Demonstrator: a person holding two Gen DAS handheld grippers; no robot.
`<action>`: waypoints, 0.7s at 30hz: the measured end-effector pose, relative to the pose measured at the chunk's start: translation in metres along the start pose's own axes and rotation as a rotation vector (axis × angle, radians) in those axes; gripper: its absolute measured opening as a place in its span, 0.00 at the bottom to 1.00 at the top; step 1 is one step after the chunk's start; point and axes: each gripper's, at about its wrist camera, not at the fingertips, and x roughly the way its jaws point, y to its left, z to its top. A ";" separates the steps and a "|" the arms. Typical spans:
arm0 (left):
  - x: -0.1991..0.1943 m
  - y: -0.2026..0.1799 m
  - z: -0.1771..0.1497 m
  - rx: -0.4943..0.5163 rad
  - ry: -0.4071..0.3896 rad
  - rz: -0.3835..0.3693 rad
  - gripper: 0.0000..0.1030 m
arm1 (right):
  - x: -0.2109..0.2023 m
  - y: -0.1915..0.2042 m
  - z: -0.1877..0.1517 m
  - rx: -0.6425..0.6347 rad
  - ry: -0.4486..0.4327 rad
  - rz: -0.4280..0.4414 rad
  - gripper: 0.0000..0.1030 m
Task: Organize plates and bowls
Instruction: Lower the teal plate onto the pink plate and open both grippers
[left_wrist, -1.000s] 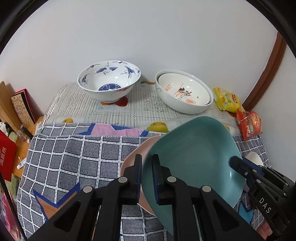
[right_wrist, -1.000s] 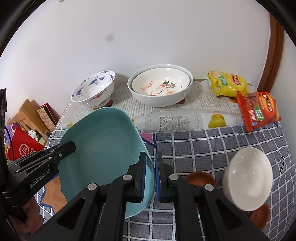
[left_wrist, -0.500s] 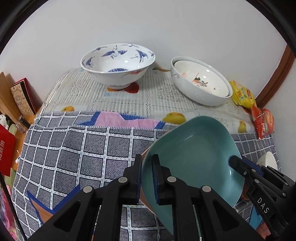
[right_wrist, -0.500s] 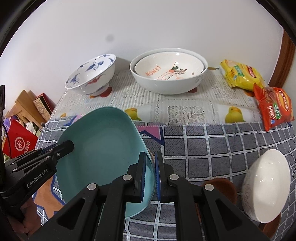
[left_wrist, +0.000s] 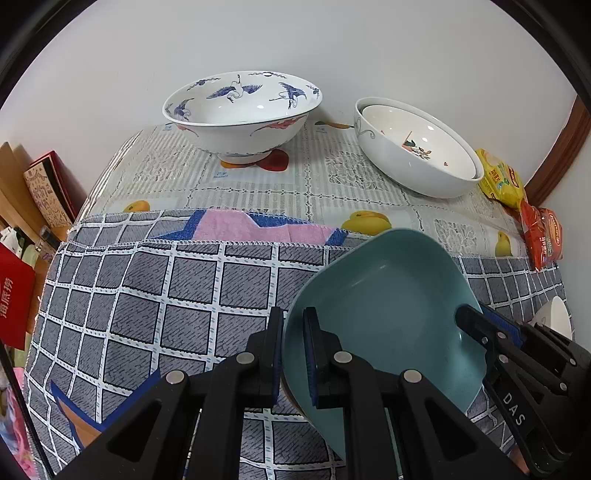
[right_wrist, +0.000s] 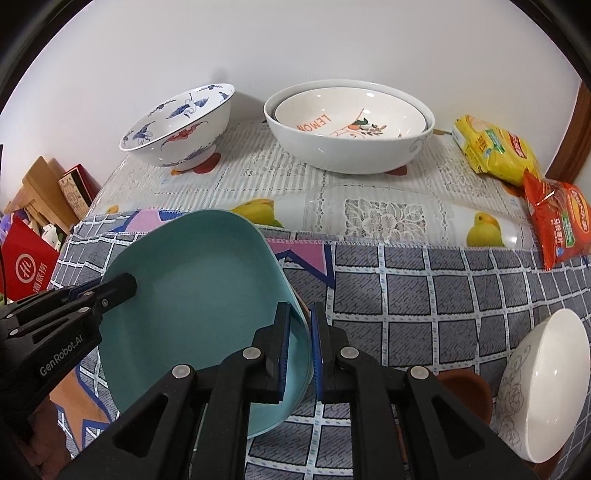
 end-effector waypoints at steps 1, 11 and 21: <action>0.000 0.000 0.000 0.001 0.001 -0.001 0.11 | 0.001 0.000 0.000 -0.002 -0.001 -0.004 0.12; 0.000 0.000 -0.001 0.017 0.015 0.002 0.11 | 0.010 0.001 0.003 -0.029 0.004 -0.004 0.14; -0.016 -0.003 -0.010 0.048 0.016 0.030 0.23 | -0.013 -0.001 0.000 -0.045 -0.039 -0.014 0.23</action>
